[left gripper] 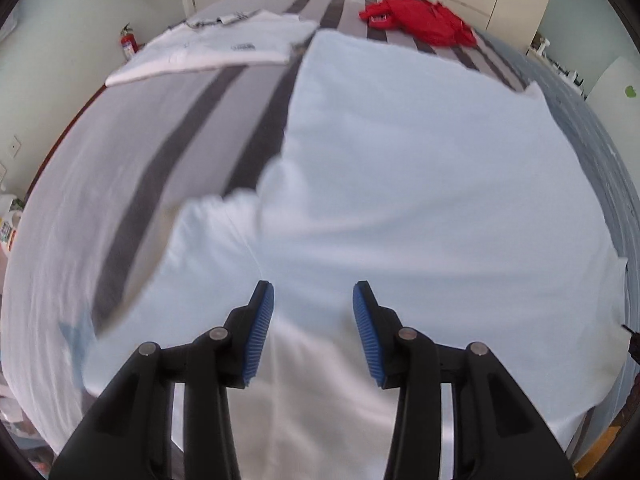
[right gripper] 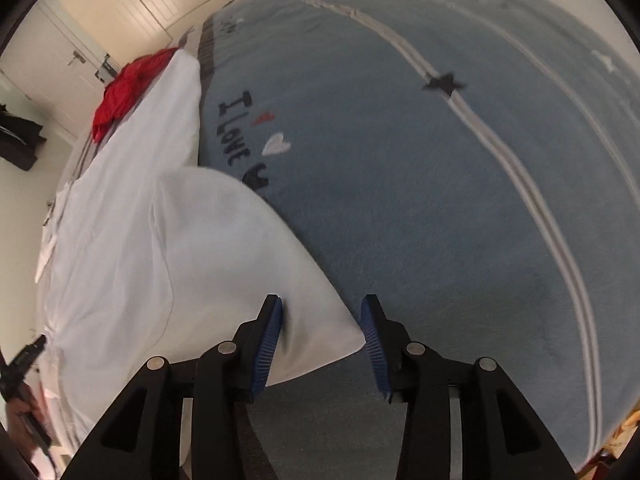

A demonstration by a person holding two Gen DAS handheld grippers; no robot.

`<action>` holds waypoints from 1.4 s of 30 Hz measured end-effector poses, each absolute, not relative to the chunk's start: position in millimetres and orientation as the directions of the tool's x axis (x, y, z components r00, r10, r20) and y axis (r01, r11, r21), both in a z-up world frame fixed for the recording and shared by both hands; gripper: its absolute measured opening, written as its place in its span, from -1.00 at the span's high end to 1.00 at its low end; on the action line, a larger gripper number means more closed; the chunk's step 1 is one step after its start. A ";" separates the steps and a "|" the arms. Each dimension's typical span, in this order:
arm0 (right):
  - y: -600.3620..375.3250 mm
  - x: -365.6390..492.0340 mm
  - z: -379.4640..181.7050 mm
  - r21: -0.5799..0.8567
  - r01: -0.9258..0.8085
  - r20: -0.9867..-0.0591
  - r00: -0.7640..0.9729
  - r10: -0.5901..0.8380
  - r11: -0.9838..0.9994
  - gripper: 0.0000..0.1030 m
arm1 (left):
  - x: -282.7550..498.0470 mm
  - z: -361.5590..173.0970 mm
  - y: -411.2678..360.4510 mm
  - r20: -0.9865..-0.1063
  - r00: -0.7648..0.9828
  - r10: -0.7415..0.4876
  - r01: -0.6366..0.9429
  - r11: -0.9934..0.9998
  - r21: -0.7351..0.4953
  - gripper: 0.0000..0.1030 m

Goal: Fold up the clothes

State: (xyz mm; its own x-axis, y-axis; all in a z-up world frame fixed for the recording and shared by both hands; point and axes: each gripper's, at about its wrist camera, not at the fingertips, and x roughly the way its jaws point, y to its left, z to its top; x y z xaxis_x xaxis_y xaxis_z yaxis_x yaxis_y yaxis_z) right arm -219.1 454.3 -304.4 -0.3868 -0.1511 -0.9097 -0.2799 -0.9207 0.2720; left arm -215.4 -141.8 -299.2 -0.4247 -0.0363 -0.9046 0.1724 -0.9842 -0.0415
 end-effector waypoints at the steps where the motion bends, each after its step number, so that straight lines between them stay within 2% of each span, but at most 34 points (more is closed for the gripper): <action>1: 455.3 -219.4 -308.7 0.288 -0.275 -0.908 -0.381 -0.171 -0.917 0.26 | -211.6 -302.1 -138.1 -0.910 -0.413 -0.035 0.180 -0.983 -0.043 0.26; 2: 453.5 -220.4 -312.7 0.287 -0.265 -0.911 -0.371 -0.177 -0.920 0.20 | -207.9 -305.4 -133.9 -0.916 -0.400 -0.036 0.184 -0.982 -0.042 0.26; 5: 451.6 -220.6 -320.7 0.288 -0.251 -0.913 -0.363 -0.186 -0.924 0.20 | -202.4 -313.3 -124.5 -0.928 -0.370 -0.040 0.187 -0.982 -0.033 0.26; 8: 455.3 -222.1 -309.0 0.274 -0.221 -0.910 -0.376 -0.178 -0.936 0.74 | -198.0 -318.1 -115.8 -0.939 -0.342 -0.043 0.189 -0.982 -0.024 0.26; 9: 457.6 -222.4 -297.1 0.271 -0.204 -0.903 -0.394 -0.174 -0.941 0.81 | -197.4 -317.0 -114.0 -0.939 -0.341 -0.044 0.189 -0.982 -0.023 0.26; 15: 471.5 -223.9 -225.6 0.241 -0.103 -0.852 -0.499 -0.159 -0.965 0.93 | -195.3 -313.0 -105.1 -0.945 -0.325 -0.047 0.186 -0.982 -0.015 0.26; 17: 461.8 -217.9 -184.1 0.114 -0.022 -0.821 -0.565 -0.081 -0.993 0.95 | -194.4 -314.9 -102.9 -0.950 -0.309 -0.047 0.182 -0.983 -0.011 0.26; 22: 449.7 -209.8 -203.9 0.109 0.049 -0.879 -0.462 -0.119 -0.993 0.94 | -193.9 -314.4 -101.8 -0.953 -0.299 -0.050 0.207 -0.978 -0.014 0.26; 25: 466.6 -209.3 -250.5 0.089 -0.073 -0.944 -0.324 -0.061 -0.993 0.94 | -197.5 -311.3 -99.9 -0.955 -0.290 -0.053 0.204 -0.979 -0.008 0.26; 29: 505.1 -213.5 -245.2 0.204 -0.236 -0.918 -0.383 -0.102 -0.950 0.84 | -201.5 -307.8 -98.9 -0.957 -0.288 -0.046 0.180 -0.984 -0.007 0.26; 31: 511.2 -223.8 -246.3 0.254 -0.261 -0.906 -0.402 -0.134 -0.931 0.61 | -204.0 -306.2 -99.2 -0.956 -0.290 -0.045 0.181 -0.984 -0.008 0.26; 32: 506.2 -233.9 -249.4 0.273 -0.243 -0.902 -0.402 -0.160 -0.931 0.38 | -205.2 -305.3 -99.4 -0.956 -0.291 -0.044 0.183 -0.983 -0.010 0.26; 33: 501.2 -244.0 -252.5 0.292 -0.224 -0.897 -0.401 -0.185 -0.930 0.25 | -206.6 -304.5 -99.3 -0.956 -0.291 -0.042 0.186 -0.982 -0.013 0.26; 40: 468.7 -308.1 -281.1 0.437 -0.132 -0.862 -0.343 -0.373 -0.890 0.25 | -217.9 -298.0 -96.4 -0.956 -0.291 -0.035 0.184 -0.983 -0.020 0.26; 41: 465.8 -310.8 -289.6 0.421 -0.137 -0.876 -0.317 -0.363 -0.897 0.28 | -219.3 -297.2 -96.2 -0.956 -0.292 -0.033 0.182 -0.983 -0.022 0.26; 42: 463.1 -313.0 -298.4 0.401 -0.141 -0.891 -0.290 -0.349 -0.905 0.48 | -220.5 -296.0 -95.4 -0.956 -0.293 -0.031 0.179 -0.984 -0.023 0.26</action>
